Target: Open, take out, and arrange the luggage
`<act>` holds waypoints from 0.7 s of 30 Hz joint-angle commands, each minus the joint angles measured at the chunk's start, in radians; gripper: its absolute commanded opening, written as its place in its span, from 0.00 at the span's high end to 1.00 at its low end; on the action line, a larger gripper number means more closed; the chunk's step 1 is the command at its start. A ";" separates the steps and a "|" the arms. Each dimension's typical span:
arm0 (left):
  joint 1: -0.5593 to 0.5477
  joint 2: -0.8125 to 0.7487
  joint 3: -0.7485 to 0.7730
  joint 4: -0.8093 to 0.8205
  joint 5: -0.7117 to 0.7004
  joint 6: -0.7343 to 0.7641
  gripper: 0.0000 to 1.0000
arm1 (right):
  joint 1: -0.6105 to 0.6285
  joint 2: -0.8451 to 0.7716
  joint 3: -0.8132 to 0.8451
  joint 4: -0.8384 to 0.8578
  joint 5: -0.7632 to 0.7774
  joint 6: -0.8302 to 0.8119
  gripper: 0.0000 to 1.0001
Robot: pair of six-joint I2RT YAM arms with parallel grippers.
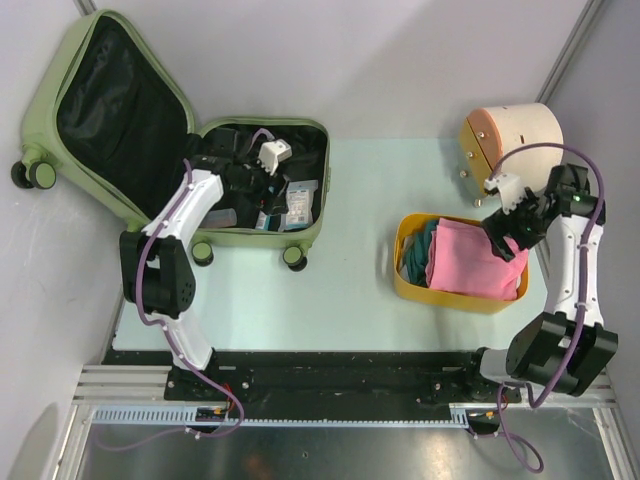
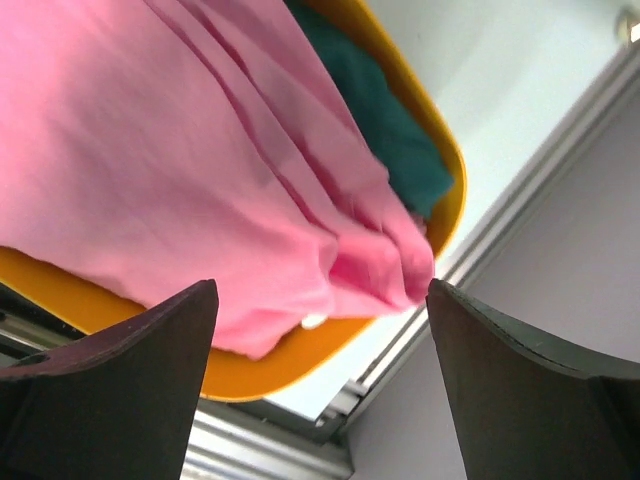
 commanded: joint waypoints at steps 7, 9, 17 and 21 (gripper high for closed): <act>-0.049 -0.114 -0.048 0.011 0.045 0.020 0.10 | 0.257 0.176 0.125 0.147 -0.117 0.070 0.13; -0.050 -0.119 -0.058 0.011 0.050 0.013 0.10 | 0.288 0.234 0.145 0.168 -0.128 0.069 0.13; -0.075 -0.120 -0.059 0.012 0.044 0.013 0.10 | 0.395 0.459 0.321 0.147 -0.126 0.043 0.18; -0.078 -0.120 -0.065 0.012 0.038 0.008 0.10 | 0.423 0.518 0.349 0.124 -0.130 0.021 0.21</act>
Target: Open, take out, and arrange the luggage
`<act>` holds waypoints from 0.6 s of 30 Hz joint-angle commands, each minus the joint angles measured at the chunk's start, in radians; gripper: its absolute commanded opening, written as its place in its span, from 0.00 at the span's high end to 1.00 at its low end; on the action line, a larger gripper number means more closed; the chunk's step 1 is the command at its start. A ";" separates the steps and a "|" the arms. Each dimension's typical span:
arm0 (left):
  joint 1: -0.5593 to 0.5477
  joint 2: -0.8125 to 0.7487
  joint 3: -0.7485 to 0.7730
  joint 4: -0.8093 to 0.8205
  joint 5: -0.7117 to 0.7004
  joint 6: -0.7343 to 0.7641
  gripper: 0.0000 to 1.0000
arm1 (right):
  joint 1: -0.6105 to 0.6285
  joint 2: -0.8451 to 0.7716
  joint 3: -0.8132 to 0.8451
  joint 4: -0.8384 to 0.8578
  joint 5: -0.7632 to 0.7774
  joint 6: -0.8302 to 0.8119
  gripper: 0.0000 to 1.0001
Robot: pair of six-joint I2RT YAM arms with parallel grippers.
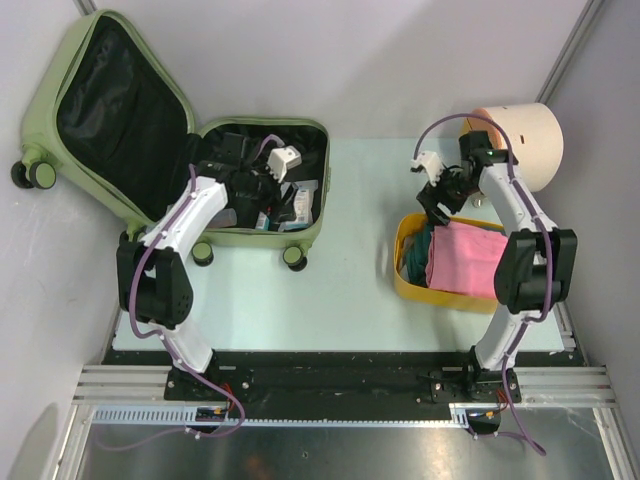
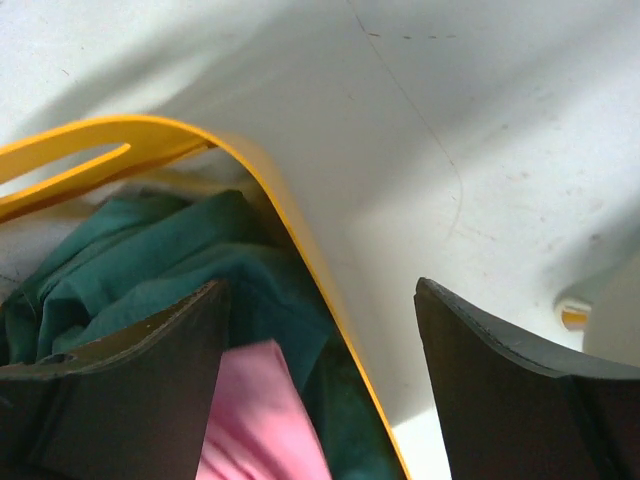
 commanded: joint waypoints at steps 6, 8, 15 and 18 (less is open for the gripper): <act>-0.016 -0.060 -0.030 0.009 0.035 0.003 0.10 | 0.052 0.075 -0.003 -0.004 -0.018 -0.021 0.31; -0.020 -0.069 -0.037 0.009 0.033 0.009 0.11 | 0.055 0.083 -0.012 0.006 -0.024 -0.011 0.44; -0.024 -0.097 -0.067 0.011 0.016 0.007 0.12 | -0.013 0.055 -0.075 0.016 0.051 0.036 1.00; -0.024 -0.103 -0.081 0.011 0.018 0.003 0.12 | -0.096 0.037 -0.076 0.027 0.037 0.047 1.00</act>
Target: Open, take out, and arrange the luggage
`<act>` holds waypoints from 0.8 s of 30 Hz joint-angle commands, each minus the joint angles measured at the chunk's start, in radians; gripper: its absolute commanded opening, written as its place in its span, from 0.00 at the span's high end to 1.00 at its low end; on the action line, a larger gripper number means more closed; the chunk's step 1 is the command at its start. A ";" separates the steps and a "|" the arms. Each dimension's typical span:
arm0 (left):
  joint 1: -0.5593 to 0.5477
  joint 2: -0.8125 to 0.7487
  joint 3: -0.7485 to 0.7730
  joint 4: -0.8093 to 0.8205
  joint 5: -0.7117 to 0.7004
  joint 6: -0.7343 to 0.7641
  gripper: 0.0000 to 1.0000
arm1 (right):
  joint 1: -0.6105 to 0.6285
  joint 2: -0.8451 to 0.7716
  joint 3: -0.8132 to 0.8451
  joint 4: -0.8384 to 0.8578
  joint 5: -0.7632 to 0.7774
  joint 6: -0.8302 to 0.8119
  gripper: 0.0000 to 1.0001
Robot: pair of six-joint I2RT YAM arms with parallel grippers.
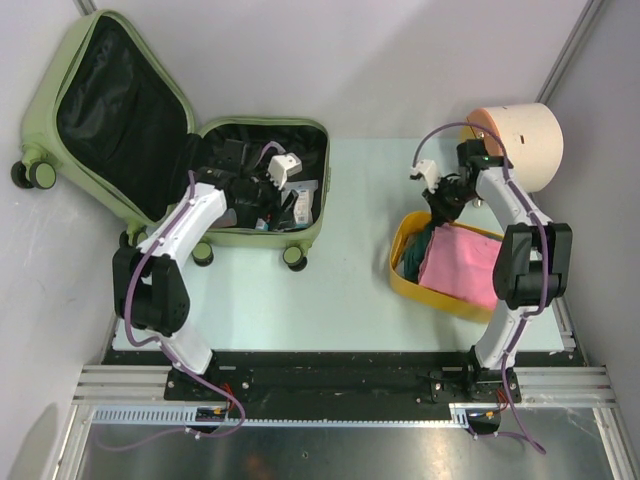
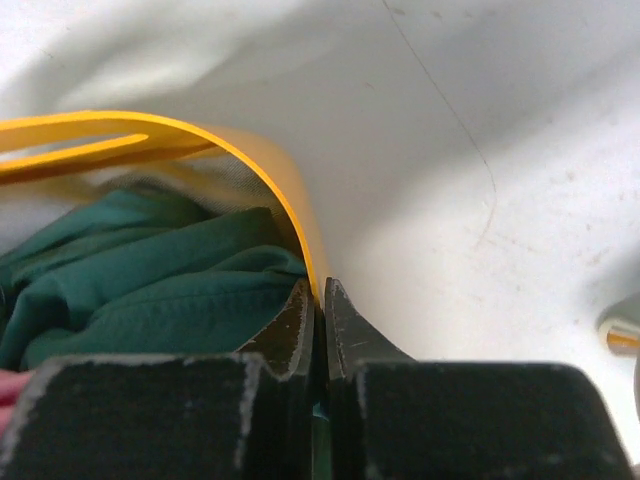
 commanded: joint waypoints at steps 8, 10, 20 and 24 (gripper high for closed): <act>-0.010 -0.058 -0.021 0.009 0.017 -0.013 0.12 | -0.166 -0.101 -0.047 -0.055 0.057 -0.027 1.00; -0.008 -0.065 -0.024 0.008 0.011 -0.013 0.12 | -0.222 -0.115 -0.079 -0.056 0.097 -0.064 1.00; -0.010 -0.052 -0.019 0.009 0.019 -0.009 0.12 | -0.551 -0.130 -0.088 0.069 0.220 -0.149 1.00; -0.009 -0.034 -0.003 0.011 0.026 -0.010 0.12 | -0.605 -0.130 -0.085 0.140 0.235 -0.158 1.00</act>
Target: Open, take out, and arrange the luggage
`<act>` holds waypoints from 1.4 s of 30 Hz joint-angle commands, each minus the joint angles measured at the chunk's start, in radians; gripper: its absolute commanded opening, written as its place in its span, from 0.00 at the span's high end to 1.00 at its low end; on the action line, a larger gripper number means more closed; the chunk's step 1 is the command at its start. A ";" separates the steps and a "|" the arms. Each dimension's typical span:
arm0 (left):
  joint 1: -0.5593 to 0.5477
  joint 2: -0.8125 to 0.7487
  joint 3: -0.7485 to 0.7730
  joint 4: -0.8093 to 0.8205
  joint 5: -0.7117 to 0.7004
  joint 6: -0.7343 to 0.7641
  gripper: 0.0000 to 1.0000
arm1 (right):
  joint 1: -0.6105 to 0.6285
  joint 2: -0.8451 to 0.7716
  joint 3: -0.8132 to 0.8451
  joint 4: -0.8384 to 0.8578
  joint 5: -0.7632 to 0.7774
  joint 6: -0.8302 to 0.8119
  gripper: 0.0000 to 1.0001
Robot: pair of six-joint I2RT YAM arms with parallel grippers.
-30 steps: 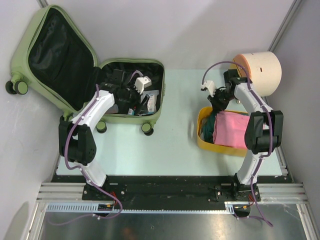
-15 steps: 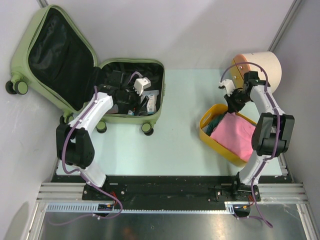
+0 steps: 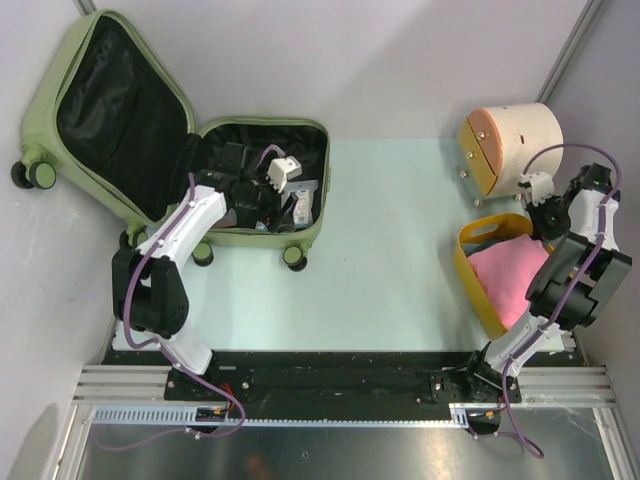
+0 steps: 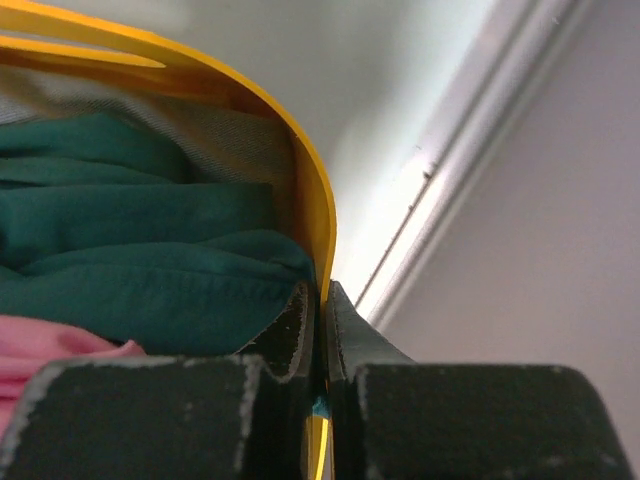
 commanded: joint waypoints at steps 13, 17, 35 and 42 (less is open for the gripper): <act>-0.008 -0.004 0.048 0.010 0.025 0.002 0.11 | -0.002 -0.108 0.135 0.141 0.087 0.138 0.38; -0.007 0.011 0.052 0.010 0.038 -0.002 0.11 | 0.038 -0.137 0.230 0.114 -0.061 0.269 0.31; -0.008 0.028 0.087 0.011 0.030 -0.019 0.11 | 0.250 0.110 0.491 0.355 0.004 0.769 0.23; -0.008 0.030 0.091 0.016 0.030 -0.028 0.11 | 0.236 0.162 0.517 0.344 0.001 0.795 0.18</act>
